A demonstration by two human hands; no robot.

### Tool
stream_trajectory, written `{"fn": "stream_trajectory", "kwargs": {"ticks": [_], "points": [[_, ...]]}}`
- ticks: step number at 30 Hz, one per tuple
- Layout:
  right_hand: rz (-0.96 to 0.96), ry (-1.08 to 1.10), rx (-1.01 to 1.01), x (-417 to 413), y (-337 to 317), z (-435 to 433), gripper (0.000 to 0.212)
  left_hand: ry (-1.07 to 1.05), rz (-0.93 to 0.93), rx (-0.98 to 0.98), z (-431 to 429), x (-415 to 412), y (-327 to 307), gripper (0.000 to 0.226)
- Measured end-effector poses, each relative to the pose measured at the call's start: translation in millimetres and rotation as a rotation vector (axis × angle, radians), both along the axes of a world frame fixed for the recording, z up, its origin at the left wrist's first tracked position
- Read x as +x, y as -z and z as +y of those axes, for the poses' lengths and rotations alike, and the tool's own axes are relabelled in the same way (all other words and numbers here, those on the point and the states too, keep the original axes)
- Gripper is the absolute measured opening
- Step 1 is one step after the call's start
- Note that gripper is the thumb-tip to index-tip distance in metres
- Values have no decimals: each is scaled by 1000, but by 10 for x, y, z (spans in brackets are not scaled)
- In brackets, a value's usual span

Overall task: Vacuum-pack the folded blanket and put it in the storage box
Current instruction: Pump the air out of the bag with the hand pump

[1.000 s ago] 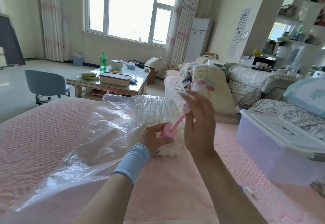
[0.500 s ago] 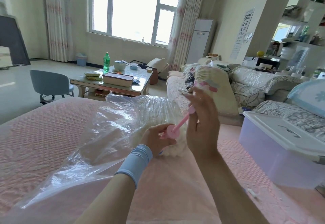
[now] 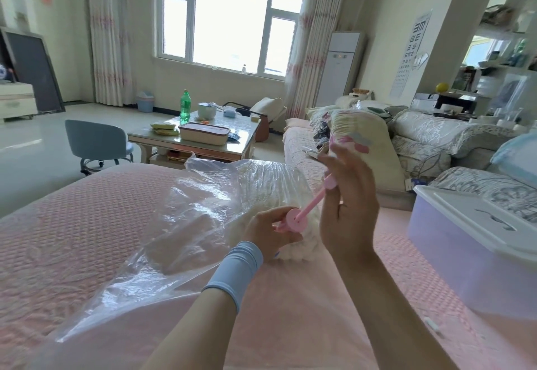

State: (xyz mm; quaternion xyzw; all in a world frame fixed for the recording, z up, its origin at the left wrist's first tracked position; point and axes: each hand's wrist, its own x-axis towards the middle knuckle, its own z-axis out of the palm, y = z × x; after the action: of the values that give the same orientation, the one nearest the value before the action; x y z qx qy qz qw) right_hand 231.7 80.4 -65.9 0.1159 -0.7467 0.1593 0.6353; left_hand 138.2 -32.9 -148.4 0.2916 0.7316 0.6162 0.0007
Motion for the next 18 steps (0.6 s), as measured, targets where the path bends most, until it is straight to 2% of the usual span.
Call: {"fn": "stream_trajectory", "kwargs": {"ticks": [1, 4, 6, 8, 12, 14, 16, 18], "points": [[-87, 8, -3, -20, 131, -4, 39, 5, 3, 4, 7, 10, 2, 53], [-517, 13, -1, -55, 497, 1, 43, 19, 14, 4, 9, 48, -3, 49], [-627, 15, 11, -37, 544, -13, 40, 18, 9, -1, 1, 59, -1, 46], [-532, 38, 29, -1, 399, -35, 38, 23, 16, 28, -11, 32, 16, 43], [-88, 44, 36, 45, -93, -19, 36, 22, 6, 26, -16, -29, 11, 52], [3, 50, 3, 45, -149, -22, 34, 20, -2, 22, 1, -19, 12, 54], [-81, 63, -22, 32, 18, -50, 35, 23, -11, 27, 17, -4, 19, 53], [-363, 70, -21, 27, 286, -75, 37, 32, -6, 31, 17, 6, 27, 47]]}}
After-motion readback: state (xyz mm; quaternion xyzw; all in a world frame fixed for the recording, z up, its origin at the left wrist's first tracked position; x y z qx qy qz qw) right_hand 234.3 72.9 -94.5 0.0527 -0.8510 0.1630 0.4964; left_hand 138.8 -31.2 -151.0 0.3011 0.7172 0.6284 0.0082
